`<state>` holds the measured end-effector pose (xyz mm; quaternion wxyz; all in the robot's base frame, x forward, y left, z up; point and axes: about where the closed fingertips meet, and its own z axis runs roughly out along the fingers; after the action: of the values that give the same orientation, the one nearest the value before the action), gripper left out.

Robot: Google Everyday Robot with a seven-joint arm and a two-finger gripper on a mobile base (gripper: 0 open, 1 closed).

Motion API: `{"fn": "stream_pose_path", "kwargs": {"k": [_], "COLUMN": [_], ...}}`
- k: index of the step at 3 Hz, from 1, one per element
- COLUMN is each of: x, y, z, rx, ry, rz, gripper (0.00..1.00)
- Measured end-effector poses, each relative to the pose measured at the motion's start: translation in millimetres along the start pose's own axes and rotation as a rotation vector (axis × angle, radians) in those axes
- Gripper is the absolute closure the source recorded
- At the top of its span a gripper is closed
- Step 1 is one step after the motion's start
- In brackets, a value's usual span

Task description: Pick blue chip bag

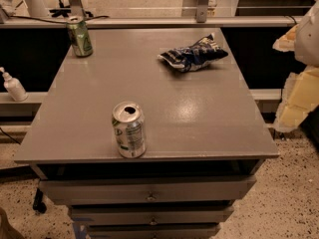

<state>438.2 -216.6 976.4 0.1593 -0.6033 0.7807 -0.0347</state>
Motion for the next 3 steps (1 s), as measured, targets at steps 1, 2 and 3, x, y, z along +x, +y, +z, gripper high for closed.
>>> {"fn": "stream_pose_path", "kwargs": {"k": [1, 2, 3], "x": [0.0, 0.9, 3.6], "y": [0.0, -14.8, -46.8], "z": [0.0, 13.8, 33.3], "rx": [0.000, 0.050, 0.115], "ry": [0.000, -0.034, -0.065], "rz": [0.000, -0.008, -0.004], "gripper": [0.00, 0.00, 0.00]}}
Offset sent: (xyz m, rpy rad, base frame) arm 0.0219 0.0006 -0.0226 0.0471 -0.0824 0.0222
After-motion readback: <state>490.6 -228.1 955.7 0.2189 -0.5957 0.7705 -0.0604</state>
